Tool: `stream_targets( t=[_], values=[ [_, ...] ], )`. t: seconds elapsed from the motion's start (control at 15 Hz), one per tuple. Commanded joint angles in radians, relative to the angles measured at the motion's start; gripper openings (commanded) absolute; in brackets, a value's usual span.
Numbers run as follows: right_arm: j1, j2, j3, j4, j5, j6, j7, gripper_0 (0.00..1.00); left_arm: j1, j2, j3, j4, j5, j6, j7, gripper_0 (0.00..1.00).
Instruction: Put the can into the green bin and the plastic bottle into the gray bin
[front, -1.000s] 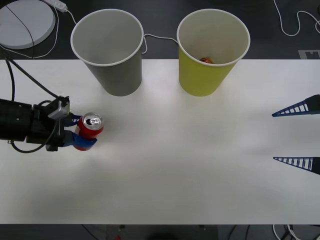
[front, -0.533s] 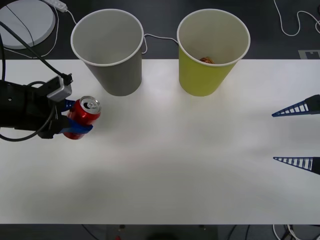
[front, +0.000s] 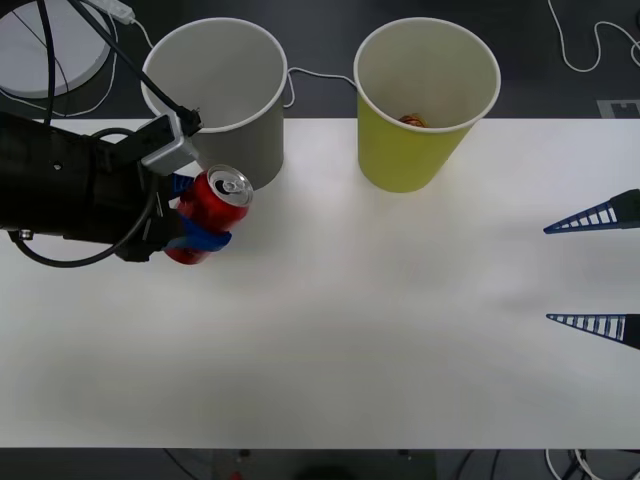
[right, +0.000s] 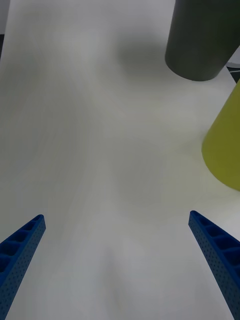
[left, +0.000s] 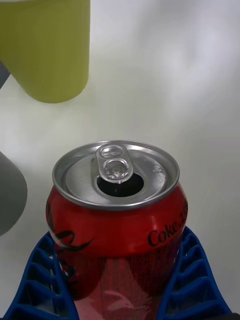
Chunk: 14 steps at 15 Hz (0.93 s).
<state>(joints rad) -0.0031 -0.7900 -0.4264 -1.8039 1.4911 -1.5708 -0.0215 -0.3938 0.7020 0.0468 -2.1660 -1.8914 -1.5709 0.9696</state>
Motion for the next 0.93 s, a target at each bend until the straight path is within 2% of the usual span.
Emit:
stream_targets(
  t=[0.07, 0.2, 0.33, 0.47, 0.73, 0.93],
  values=[
    [0.000, 0.000, 0.000, 0.000, 0.000, 0.000, 0.000, 1.00, -0.111, 0.071, -0.088, 0.000, 0.025, 0.000, 0.104, 0.00],
    [0.000, 0.000, 0.000, 0.000, 0.000, 0.000, 0.000, 1.00, -0.214, 0.132, -0.162, 0.003, 0.051, 0.000, 0.178, 0.00],
    [0.000, 0.000, 0.000, 0.000, 0.000, 0.000, 0.000, 1.00, -0.309, 0.163, -0.209, 0.034, 0.103, 0.000, 0.235, 0.00],
    [0.000, 0.000, 0.000, 0.000, 0.000, 0.000, 0.000, 1.00, -0.415, 0.166, -0.248, 0.087, 0.136, 0.000, 0.247, 0.00],
    [0.000, 0.000, 0.000, 0.000, 0.000, 0.000, 0.000, 1.00, -0.678, 0.162, -0.430, 0.215, 0.164, 0.000, 0.330, 0.00],
    [0.000, 0.000, 0.000, 0.000, 0.000, 0.000, 0.000, 1.00, -0.849, 0.119, -0.553, 0.350, 0.179, 0.000, 0.365, 0.00]
  ],
)
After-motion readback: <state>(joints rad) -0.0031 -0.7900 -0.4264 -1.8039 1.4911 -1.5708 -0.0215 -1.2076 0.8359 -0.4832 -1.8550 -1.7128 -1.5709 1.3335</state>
